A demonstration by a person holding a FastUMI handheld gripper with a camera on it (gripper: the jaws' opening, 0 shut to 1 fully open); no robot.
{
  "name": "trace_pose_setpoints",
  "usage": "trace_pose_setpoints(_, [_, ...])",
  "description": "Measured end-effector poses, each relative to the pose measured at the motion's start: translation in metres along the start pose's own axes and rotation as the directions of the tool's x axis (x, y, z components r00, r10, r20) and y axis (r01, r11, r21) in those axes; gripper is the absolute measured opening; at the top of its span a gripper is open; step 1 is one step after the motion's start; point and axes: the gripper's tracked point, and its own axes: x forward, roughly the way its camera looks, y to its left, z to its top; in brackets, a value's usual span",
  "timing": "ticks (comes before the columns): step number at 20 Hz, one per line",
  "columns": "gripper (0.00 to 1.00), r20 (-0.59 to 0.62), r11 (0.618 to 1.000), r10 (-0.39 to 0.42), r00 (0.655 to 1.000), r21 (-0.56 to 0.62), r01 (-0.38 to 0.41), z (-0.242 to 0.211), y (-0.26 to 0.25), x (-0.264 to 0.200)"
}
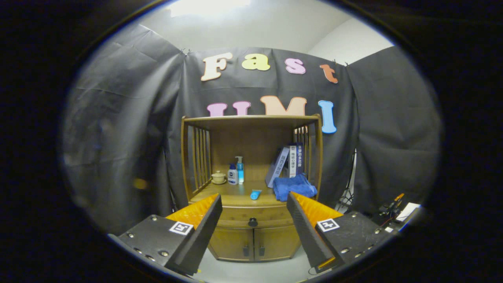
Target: Pull open the drawer, take out the items inside it, and place them on the countertop above the cabinet.
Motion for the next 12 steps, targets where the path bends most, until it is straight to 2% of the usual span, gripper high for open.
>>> trace_pose_setpoints(5, [0.99,-0.033,0.999,0.001,0.999,0.036,0.0,-0.027,-0.006,-0.002])
trace_pose_setpoints(8, [0.99,-0.052,1.0,0.006,0.999,0.019,-0.005,-0.04,-0.01,0.003])
trace_pose_setpoints(12, [0.99,-0.034,1.0,-0.007,0.999,0.025,0.008,-0.048,-0.015,0.007])
